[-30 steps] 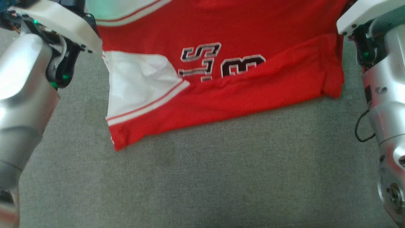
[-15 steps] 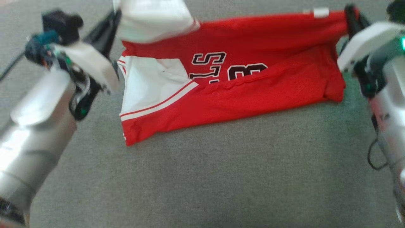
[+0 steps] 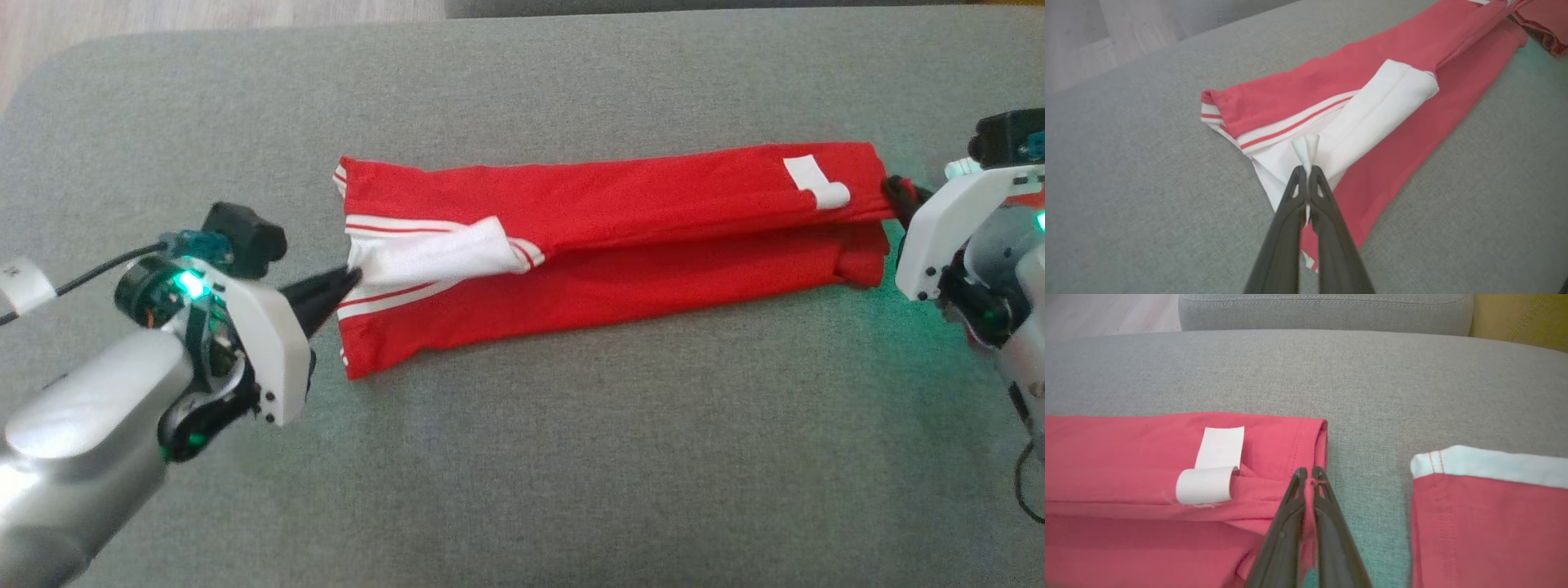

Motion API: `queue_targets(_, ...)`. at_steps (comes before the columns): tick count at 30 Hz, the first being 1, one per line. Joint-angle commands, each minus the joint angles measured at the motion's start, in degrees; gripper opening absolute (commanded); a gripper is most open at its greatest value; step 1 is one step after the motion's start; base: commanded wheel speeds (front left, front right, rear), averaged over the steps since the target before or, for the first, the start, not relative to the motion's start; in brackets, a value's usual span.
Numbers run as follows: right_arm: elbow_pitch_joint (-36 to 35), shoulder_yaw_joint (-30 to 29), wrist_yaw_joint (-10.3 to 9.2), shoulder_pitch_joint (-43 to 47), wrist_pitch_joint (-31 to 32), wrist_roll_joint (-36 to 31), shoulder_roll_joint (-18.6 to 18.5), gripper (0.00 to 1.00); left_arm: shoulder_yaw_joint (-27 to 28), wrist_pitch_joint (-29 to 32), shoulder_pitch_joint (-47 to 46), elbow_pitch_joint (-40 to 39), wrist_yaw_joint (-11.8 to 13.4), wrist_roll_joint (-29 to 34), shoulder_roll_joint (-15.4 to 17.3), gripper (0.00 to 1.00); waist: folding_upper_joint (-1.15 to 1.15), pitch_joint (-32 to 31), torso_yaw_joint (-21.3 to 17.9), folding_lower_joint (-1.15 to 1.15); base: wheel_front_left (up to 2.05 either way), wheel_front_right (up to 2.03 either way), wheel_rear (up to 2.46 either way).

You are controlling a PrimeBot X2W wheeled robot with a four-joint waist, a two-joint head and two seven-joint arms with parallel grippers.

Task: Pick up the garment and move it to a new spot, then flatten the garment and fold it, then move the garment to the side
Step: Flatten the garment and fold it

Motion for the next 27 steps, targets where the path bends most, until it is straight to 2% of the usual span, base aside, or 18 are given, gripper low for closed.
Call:
queue_targets(1, -2.8, 1.9, -0.04, 0.4, 1.8, 1.7, -2.4, 0.00, 2.2, 2.1, -1.3, -2.6, 0.6, -1.5, 3.4, 0.00, 0.00, -0.2, -0.1, 0.01, 0.00, 0.00, 0.00)
queue_targets(6, -5.9, 5.4, -0.04, 1.2, 6.2, 5.0, -4.7, 0.00, 1.4, 7.1, -0.6, -6.2, 1.5, -3.9, 5.2, 0.00, 0.00, -0.8, -0.5, 0.01, 0.00, 0.00, 0.00)
queue_targets(11, -7.1, 7.3, -0.04, 1.6, 8.5, 6.8, -5.8, 0.00, 1.1, 8.4, -0.5, -8.0, 2.4, -4.1, 5.9, 0.00, 0.00, -0.9, -0.7, 0.01, 0.00, 0.00, 0.00)
queue_targets(23, -5.4, 8.8, -0.04, 2.0, 10.2, 10.2, -5.4, 0.00, -0.8, 7.8, -0.3, -5.6, 3.4, -1.4, 3.7, 0.00, 0.00, -0.5, -1.2, 0.01, 0.00, 0.00, 0.00)
queue_targets(24, -5.1, 8.8, -0.04, 1.9, 10.0, 10.2, -5.4, 0.44, -1.1, 7.7, -0.1, -5.3, 3.3, -1.2, 3.5, 0.06, 0.00, -0.5, -1.3, 0.01, 0.00, 0.00, 0.00)
queue_targets(25, -4.6, 8.7, -0.04, 1.9, 9.9, 10.3, -5.3, 1.00, -1.2, 7.5, 0.0, -4.9, 3.2, -1.1, 3.2, 0.43, 0.00, -0.6, -1.4, 0.01, 0.00, 0.00, 0.00)
queue_targets(26, -4.5, 8.7, -0.04, 1.8, 9.7, 10.4, -5.2, 1.00, -1.1, 7.2, 0.1, -4.6, 3.4, -1.2, 3.0, 1.00, 0.00, -0.7, -1.4, 0.01, 0.00, 0.00, 0.00)
queue_targets(27, -4.3, 8.6, -0.04, 1.6, 9.4, 10.5, -5.2, 1.00, -1.0, 6.8, 0.1, -4.3, 3.6, -1.1, 2.8, 1.00, 0.00, -0.9, -1.5, 0.01, 0.00, 0.00, 0.00)
